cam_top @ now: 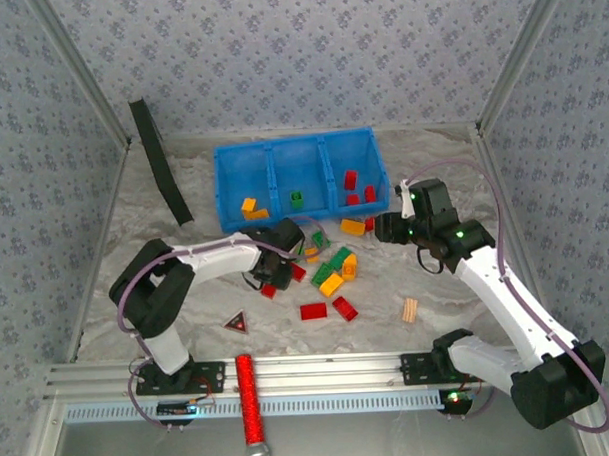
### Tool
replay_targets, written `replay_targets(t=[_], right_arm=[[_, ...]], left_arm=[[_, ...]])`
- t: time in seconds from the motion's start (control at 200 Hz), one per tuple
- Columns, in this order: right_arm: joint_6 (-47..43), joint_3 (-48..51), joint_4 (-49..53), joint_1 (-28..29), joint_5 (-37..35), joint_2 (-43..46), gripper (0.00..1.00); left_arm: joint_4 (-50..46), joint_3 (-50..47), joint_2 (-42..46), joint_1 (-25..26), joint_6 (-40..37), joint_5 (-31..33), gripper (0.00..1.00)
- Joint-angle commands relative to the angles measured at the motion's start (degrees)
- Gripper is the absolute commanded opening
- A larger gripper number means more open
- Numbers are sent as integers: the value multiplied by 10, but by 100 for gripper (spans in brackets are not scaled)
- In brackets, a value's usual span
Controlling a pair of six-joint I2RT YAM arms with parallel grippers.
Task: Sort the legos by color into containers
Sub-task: Pick up the lego from the center of the table, then place the lego in the container.
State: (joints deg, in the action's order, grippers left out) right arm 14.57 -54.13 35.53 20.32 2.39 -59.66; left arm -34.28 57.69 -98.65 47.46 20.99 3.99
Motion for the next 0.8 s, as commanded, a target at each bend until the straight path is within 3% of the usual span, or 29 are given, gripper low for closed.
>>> replay_targets(t=[0.0,0.185,0.325,0.53,0.795], right_arm=[[-6,13,9,-5,8,13,61],[12,43,21,-6,12,47,61],[42,80,25,-7,22,75,61],[108,158,6,-6,66,118,60],[156,222,-8,2,79,151,59]], left_arm=[[-91,-5,-1,30,33,-89,36],[-137,95,34,29,42,-64,33],[-150,231,13,29,21,-63,33],[-124,452,-102,28,-25,-40,33],[-101,750,-311,23,-42,14,31]])
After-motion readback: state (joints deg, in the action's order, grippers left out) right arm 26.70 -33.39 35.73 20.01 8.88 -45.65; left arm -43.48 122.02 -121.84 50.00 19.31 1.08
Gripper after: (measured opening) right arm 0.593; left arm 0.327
